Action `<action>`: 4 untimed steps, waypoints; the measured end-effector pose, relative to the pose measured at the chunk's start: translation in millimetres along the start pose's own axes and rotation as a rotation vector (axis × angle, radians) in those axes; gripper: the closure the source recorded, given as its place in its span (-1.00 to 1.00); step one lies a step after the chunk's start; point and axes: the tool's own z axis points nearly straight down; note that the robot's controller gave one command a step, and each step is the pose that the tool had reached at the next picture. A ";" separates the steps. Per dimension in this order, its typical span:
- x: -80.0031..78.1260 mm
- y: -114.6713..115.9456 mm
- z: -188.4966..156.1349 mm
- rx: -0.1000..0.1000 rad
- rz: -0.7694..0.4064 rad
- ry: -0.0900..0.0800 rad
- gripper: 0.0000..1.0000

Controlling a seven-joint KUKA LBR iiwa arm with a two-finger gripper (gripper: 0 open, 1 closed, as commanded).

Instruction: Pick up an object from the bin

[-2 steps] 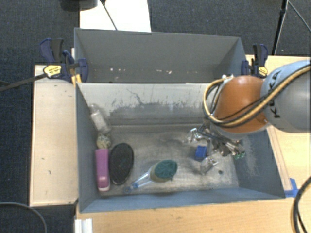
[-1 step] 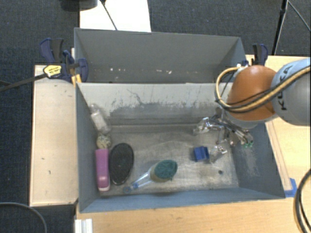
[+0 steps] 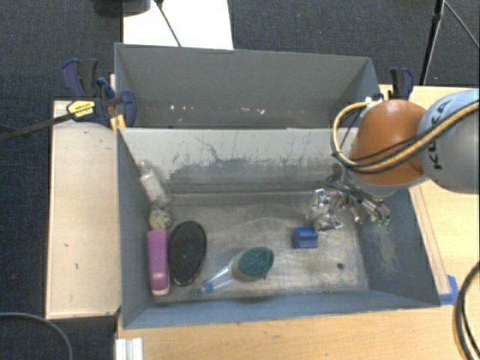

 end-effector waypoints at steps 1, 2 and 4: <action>4.2 -0.2 2.4 -0.003 0.002 0.015 -1.00; 19.5 25.6 -3.2 -0.003 0.150 0.018 -1.00; 11.1 40.2 -121.4 0.000 0.125 0.007 1.00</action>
Offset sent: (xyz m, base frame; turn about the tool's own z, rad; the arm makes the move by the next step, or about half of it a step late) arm 0.0000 0.0000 0.0000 0.0000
